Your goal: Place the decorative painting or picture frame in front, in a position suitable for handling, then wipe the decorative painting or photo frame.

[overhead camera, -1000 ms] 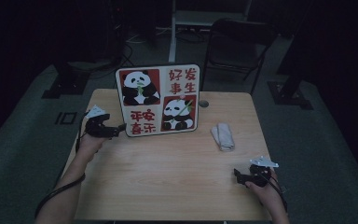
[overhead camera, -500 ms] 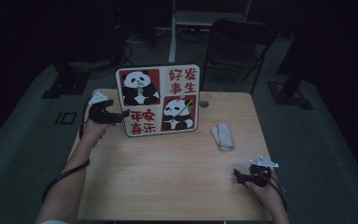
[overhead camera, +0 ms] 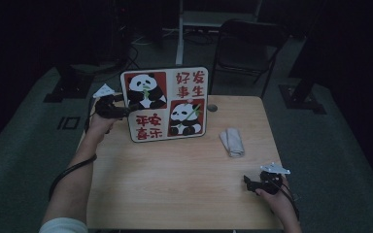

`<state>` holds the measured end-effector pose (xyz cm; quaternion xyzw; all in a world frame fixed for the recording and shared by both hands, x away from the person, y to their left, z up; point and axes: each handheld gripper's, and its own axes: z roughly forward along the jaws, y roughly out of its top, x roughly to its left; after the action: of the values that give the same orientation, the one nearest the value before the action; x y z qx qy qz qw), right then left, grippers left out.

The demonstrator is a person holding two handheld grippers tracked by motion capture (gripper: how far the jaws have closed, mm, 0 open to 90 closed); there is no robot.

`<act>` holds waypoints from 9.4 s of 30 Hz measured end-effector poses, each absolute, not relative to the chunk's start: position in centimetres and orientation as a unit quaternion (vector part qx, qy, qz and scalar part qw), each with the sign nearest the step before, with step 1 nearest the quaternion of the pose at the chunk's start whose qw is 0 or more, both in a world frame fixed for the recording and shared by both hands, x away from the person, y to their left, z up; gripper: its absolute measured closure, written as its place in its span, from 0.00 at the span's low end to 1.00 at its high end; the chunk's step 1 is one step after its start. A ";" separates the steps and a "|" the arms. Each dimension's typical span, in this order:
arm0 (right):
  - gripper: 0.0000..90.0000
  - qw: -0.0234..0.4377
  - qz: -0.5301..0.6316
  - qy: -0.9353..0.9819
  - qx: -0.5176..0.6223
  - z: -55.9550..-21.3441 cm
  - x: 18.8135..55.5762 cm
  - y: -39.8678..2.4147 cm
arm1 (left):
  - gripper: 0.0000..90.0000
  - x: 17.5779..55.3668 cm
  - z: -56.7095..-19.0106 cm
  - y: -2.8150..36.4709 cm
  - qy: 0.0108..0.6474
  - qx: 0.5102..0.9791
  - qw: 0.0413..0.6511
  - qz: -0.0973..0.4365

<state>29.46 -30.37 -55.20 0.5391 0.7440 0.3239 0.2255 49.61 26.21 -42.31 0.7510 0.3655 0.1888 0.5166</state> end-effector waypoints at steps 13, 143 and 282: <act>0.13 0.226 0.324 0.744 0.539 -55.2 29.5 -30.4 | 0.45 49.7 -44.2 25.7 0.363 0.757 0.521 0.153; 0.13 0.225 0.323 0.744 0.540 -55.2 29.5 -30.4 | 0.89 23.8 -45.1 21.4 0.286 0.748 0.590 0.101; 0.89 0.293 0.511 0.658 0.469 -37.5 32.9 -27.3 | 0.88 24.4 -45.9 21.2 0.268 0.743 0.613 0.030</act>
<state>32.91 -27.33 -37.51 0.4687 0.6582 0.5109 0.2933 24.41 21.23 -45.85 0.7428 0.2684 0.0305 0.6126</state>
